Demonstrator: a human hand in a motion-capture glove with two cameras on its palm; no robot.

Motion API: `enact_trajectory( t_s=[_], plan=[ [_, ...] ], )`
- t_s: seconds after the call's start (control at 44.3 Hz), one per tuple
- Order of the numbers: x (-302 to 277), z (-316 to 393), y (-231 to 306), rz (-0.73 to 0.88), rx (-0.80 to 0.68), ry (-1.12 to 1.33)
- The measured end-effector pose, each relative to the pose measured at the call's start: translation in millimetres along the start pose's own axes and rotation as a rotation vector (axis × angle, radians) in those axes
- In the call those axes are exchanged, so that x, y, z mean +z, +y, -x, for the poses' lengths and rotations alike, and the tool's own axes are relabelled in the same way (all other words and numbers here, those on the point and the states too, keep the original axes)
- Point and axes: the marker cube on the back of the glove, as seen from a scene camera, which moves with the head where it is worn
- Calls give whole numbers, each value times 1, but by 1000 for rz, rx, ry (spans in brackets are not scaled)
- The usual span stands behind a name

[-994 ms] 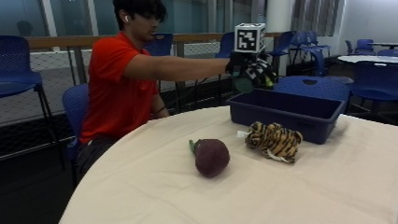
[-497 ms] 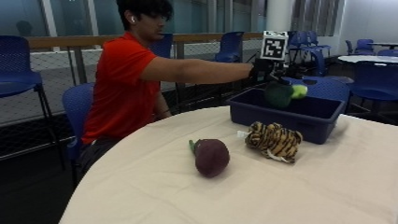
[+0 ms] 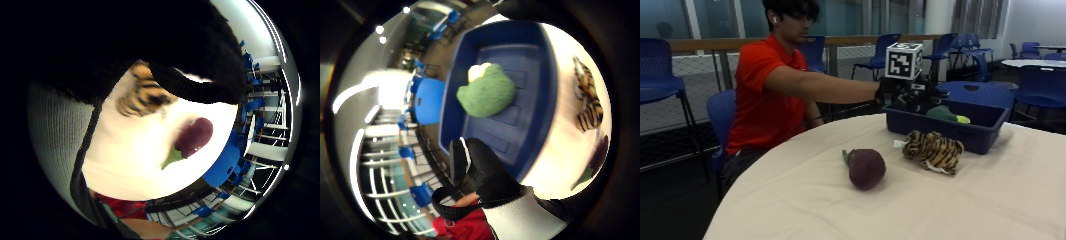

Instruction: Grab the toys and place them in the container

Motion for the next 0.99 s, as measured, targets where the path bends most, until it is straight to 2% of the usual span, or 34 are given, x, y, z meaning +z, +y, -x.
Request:
enact_trajectory(
  t_s=[0.181,0.542,0.791,0.994],
  plan=[
    [12,-89,28,23,167,-53],
    [64,-189,72,97,355,-9],
    [106,-215,86,131,385,-5],
    [115,-209,85,134,385,1]
  ],
)
